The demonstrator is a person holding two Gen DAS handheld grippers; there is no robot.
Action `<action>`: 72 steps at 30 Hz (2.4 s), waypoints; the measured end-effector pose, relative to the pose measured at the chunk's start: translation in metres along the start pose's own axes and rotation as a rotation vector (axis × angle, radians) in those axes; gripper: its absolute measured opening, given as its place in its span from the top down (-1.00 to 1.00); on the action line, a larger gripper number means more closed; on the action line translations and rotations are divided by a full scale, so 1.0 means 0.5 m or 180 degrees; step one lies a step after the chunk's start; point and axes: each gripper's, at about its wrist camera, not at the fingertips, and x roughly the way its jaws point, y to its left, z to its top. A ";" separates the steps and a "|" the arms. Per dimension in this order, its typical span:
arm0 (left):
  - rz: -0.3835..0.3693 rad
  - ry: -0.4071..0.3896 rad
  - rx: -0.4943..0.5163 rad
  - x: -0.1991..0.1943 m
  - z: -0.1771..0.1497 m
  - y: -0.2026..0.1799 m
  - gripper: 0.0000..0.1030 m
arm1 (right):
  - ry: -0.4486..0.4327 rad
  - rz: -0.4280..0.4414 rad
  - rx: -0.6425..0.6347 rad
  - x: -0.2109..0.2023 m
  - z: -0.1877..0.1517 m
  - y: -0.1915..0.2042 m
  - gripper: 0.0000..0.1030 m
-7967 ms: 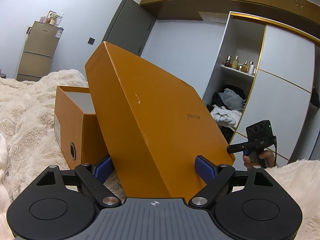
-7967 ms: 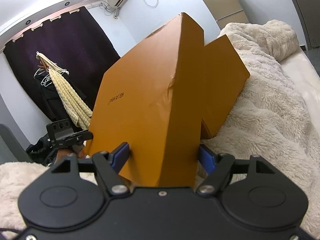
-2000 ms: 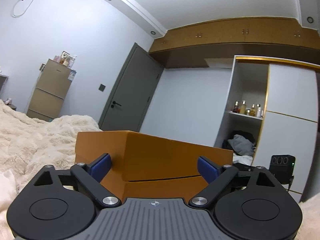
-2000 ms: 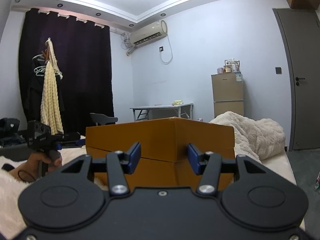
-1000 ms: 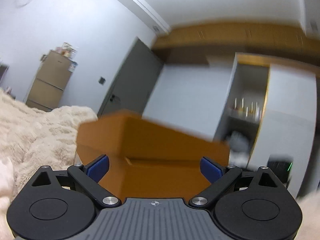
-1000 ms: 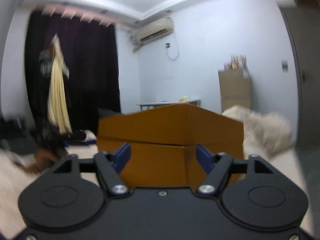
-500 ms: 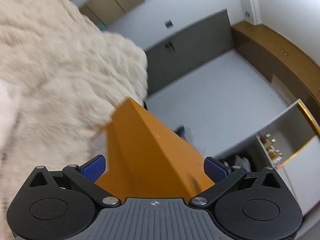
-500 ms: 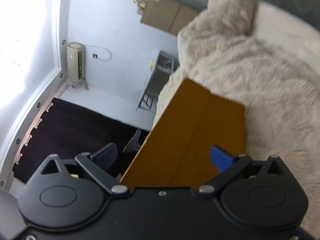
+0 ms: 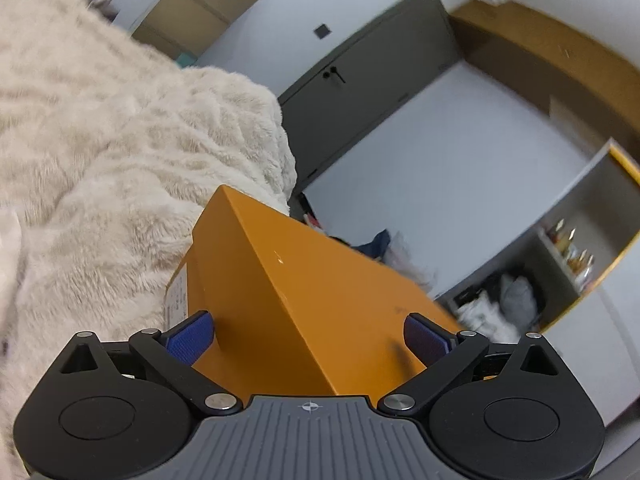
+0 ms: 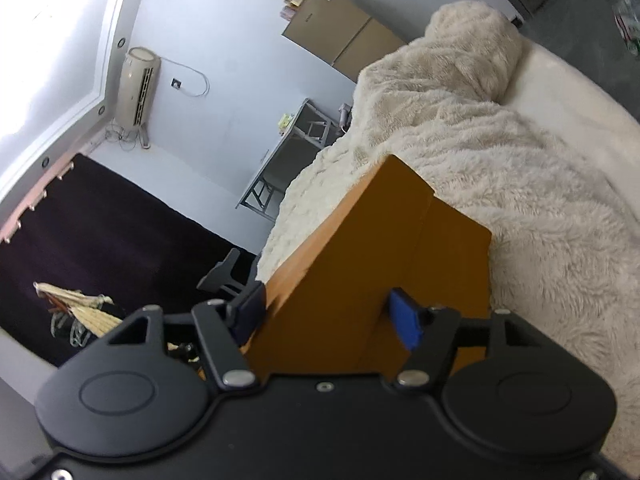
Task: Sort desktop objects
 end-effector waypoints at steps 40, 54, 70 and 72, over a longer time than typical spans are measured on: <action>-0.0009 -0.0030 -0.0091 0.044 -0.065 0.049 -1.00 | -0.0047 0.0048 0.0116 0.045 -0.050 -0.101 -0.72; 0.0028 -0.0223 -0.0034 0.031 -0.092 0.015 -1.00 | 0.0013 -0.0033 -0.0209 -0.019 -0.051 -0.071 -0.44; 0.0465 -0.0270 0.0260 -0.001 -0.134 -0.110 -1.00 | -0.0434 -0.0802 -0.1065 -0.079 -0.095 0.041 -0.86; 0.0769 -0.0400 0.0551 -0.035 -0.151 -0.163 -1.00 | -0.0553 -0.0791 -0.1308 -0.118 -0.133 0.100 -1.00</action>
